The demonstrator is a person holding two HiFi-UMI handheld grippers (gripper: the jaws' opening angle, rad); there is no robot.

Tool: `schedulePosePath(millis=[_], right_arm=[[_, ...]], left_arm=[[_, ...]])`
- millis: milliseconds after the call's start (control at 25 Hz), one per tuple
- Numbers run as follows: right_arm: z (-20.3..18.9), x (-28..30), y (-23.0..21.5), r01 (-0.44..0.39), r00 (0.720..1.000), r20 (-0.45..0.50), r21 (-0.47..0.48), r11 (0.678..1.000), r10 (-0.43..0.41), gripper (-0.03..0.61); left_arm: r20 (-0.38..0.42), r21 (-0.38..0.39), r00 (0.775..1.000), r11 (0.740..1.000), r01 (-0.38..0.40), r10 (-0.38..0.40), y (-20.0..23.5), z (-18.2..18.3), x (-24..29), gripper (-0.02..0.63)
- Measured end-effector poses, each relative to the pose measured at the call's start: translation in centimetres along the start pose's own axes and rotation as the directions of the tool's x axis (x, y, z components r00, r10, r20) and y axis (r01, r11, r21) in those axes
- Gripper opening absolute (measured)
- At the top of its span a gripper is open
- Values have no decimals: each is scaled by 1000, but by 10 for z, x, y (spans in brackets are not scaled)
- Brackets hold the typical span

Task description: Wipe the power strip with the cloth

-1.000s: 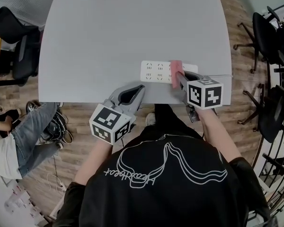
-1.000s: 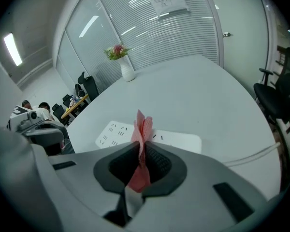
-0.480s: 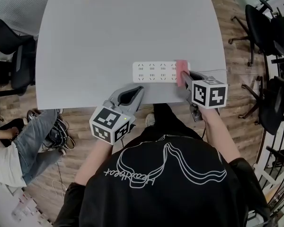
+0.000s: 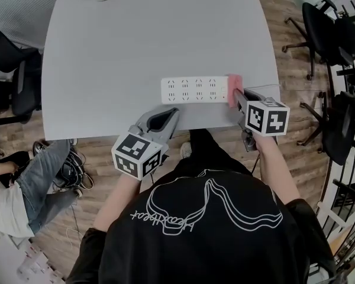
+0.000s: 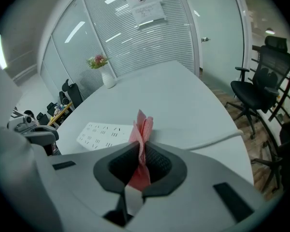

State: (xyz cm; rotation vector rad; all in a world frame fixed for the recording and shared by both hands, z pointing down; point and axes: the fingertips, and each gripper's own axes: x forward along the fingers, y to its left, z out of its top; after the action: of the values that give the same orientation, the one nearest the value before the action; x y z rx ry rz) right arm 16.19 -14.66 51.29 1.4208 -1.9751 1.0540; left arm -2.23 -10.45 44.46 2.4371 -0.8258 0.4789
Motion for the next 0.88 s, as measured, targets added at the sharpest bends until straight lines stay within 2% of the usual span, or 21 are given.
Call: schedulePosePath(millis=[320, 560, 720, 880], right_arm=[[12, -11, 4, -27, 999, 29, 18, 999, 26, 37], [40, -13, 46, -128, 989, 68, -2, 992, 128, 37], [52, 5, 94, -189, 980, 57, -41, 981, 191, 37], [56, 9, 113, -243, 969, 32, -88, 966, 247, 37]], left_arm=[[10, -13, 1000, 1000, -14, 14, 1, 2, -2, 14], [24, -38, 999, 998, -42, 43, 11, 1, -11, 14], [38, -67, 997, 996, -65, 68, 37, -3, -30, 14], [47, -83, 994, 992, -98, 102, 36, -1, -32, 14]])
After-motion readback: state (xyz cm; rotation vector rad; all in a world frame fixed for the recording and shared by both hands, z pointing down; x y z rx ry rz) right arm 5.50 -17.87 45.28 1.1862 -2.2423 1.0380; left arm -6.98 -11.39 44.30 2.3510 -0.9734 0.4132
